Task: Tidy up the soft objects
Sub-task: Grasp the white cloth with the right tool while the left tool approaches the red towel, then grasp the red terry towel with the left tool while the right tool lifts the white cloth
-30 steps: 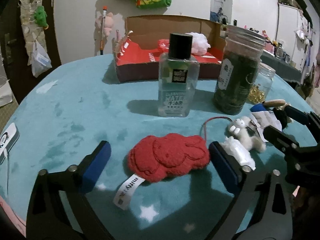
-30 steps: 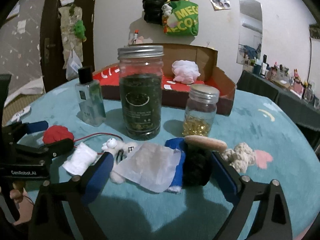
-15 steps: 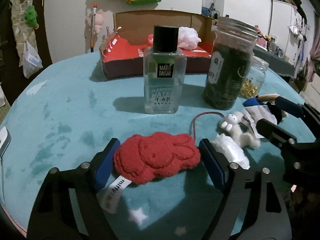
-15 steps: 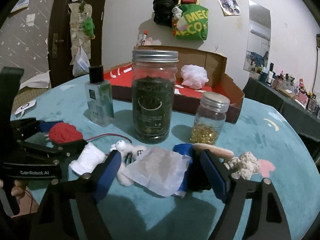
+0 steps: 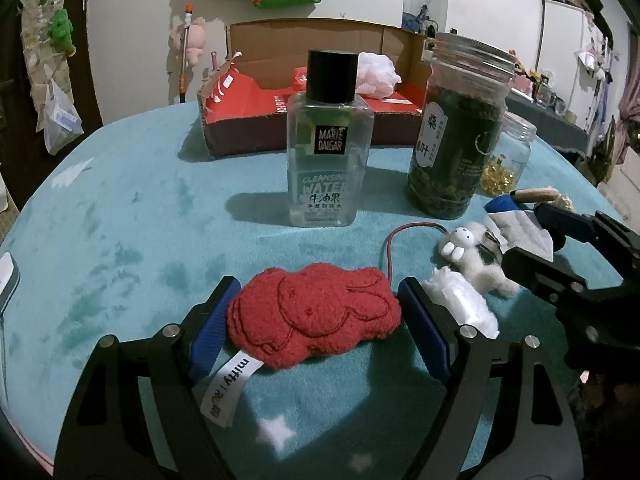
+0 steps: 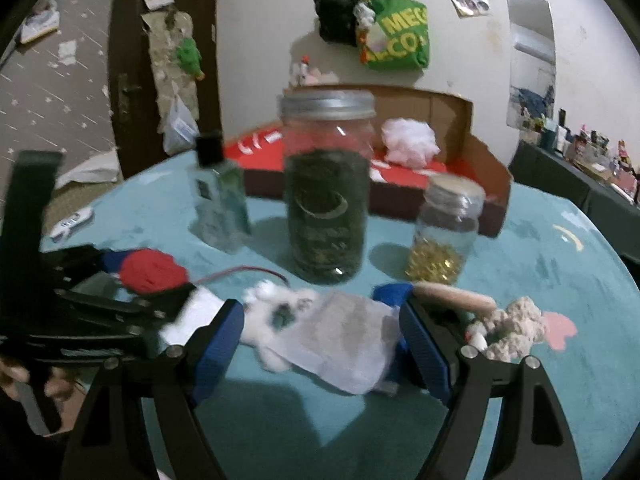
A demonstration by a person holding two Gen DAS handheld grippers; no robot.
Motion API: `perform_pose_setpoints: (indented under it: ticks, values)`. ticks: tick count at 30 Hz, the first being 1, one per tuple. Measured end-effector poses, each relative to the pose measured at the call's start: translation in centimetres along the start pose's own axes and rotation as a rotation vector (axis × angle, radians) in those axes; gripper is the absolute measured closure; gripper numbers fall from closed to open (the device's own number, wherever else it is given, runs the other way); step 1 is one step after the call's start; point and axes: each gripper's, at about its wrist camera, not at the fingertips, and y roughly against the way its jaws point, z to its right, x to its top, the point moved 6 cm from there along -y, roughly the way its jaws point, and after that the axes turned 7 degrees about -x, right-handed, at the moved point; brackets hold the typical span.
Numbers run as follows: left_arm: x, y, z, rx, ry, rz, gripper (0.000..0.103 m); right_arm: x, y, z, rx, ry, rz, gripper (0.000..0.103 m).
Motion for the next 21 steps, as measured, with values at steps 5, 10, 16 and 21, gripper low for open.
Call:
perform_pose_setpoints:
  ticks: [5,10,16,21]
  values:
    - [0.1,-0.1,0.0,-0.013,0.000,0.001,0.028,-0.4,-0.3,0.6,-0.028,0.021,-0.019,0.032]
    - [0.1,0.3,0.0,-0.030,0.007,0.015,0.034,-0.9,-0.2,1.1,-0.038,0.027,-0.016,0.069]
    - [1.1,2.1,1.1,-0.038,-0.013,0.062,0.034,-0.5,1.0,2.6,-0.019,-0.031,0.007,0.086]
    - [2.3,3.6,3.3,-0.076,-0.050,0.103,0.034,0.4,2.8,2.4,-0.012,-0.018,0.058,0.086]
